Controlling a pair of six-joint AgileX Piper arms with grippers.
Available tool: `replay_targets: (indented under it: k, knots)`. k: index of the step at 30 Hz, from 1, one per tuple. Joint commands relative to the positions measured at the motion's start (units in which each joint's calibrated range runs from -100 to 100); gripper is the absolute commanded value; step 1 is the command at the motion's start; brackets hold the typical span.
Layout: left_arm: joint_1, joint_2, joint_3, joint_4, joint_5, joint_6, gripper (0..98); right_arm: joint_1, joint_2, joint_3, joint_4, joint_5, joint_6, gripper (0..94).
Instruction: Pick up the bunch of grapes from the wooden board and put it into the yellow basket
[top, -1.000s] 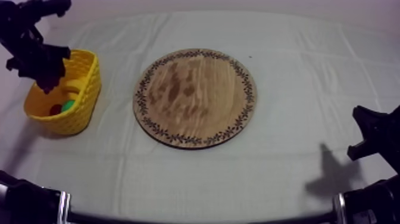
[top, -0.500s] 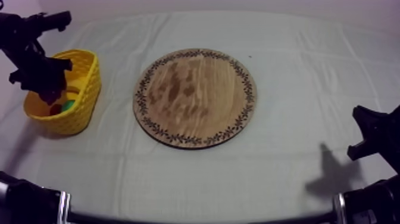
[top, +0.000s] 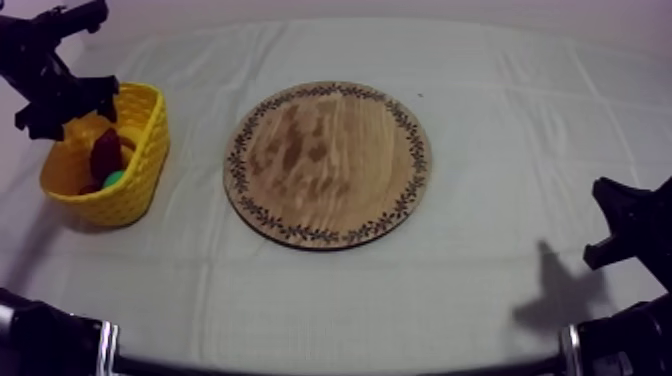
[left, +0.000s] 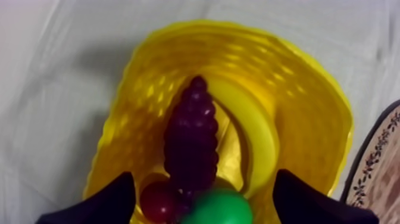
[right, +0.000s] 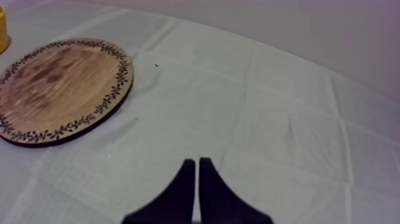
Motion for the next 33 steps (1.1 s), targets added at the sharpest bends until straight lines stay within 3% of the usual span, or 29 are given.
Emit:
replay_targets:
  k: [1,4,9,15,23,28,33]
  knots:
    - [-0.2,-0.2,-0.8,0.51,0.1,-0.4,82.0,0.0,0.0,0.0,0.0,0.0,0.0,0.4]
    - [-0.4,-0.6,-2.0,1.11,-0.2,-1.4,67.8,0.0,0.0,0.0,0.0,0.0,0.0,0.4]
    - [-0.5,-2.3,-2.9,1.18,-3.1,-3.5,27.8,0.0,0.0,0.0,0.0,0.0,0.0,0.4]
    - [-1.4,-6.1,-2.6,2.23,-7.5,-5.3,6.5,0.0,0.0,0.0,0.0,0.0,0.0,0.4]
    - [-4.9,-18.7,5.7,6.22,-18.4,-10.0,0.4,0.0,0.0,0.0,0.0,0.0,0.0,0.4]
    - [-6.2,-30.0,13.6,7.72,-22.6,-11.7,0.1,0.0,0.0,0.0,0.0,0.0,0.1,0.4]
    - [-7.8,-43.2,23.7,10.02,-26.0,-15.5,0.0,0.0,0.0,0.0,0.0,0.0,0.1,0.4]
